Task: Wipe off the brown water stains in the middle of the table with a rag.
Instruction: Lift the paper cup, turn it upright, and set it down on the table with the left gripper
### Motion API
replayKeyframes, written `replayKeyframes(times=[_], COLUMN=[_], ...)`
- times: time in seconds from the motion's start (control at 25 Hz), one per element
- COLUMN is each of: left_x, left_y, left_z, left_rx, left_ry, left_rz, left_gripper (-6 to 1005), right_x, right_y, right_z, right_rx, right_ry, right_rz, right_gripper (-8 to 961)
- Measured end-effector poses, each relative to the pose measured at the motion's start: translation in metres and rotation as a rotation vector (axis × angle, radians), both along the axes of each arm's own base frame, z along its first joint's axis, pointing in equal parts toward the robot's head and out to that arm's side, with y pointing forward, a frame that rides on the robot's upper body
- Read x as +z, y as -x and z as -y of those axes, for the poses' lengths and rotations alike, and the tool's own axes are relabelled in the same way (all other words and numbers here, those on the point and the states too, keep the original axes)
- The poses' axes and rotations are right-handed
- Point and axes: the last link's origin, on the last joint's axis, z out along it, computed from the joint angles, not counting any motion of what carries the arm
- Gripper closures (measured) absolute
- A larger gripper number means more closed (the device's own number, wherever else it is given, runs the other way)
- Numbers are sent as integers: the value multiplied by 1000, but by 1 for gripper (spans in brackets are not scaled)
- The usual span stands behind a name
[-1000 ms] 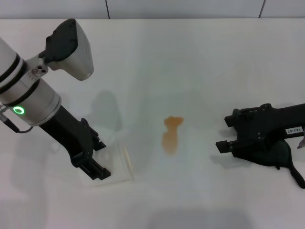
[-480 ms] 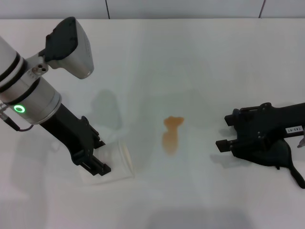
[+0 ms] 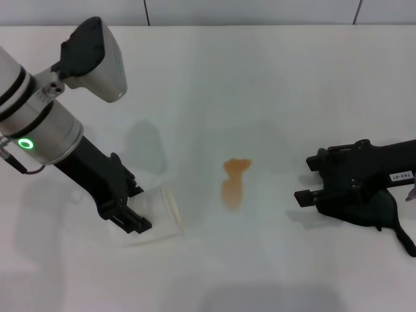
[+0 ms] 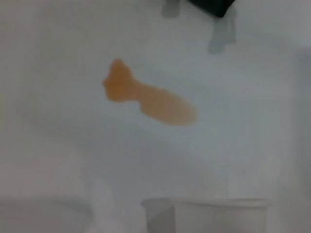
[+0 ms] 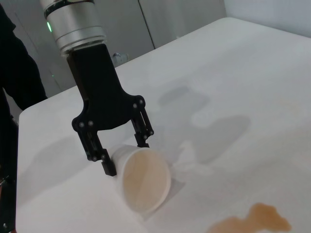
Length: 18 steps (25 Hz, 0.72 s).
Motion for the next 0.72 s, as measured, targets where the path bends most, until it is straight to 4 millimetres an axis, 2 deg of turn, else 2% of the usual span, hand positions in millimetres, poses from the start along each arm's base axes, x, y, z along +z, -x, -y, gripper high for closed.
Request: replayKeyframes(times=[0.4,0.72], left_x=[5,34], left_y=[-3,-3], left_z=[-3,-12], left_rx=[-10,11], left_ry=[-32,-204], left_rz=[7,144], left_gripper=[409,432], right_x=[1,5], right_y=[0,-1], right_z=[0,-3], right_rx=[0,-7], right_ry=[-4,-24], right_rz=[0,-5], right_gripper=[129,129])
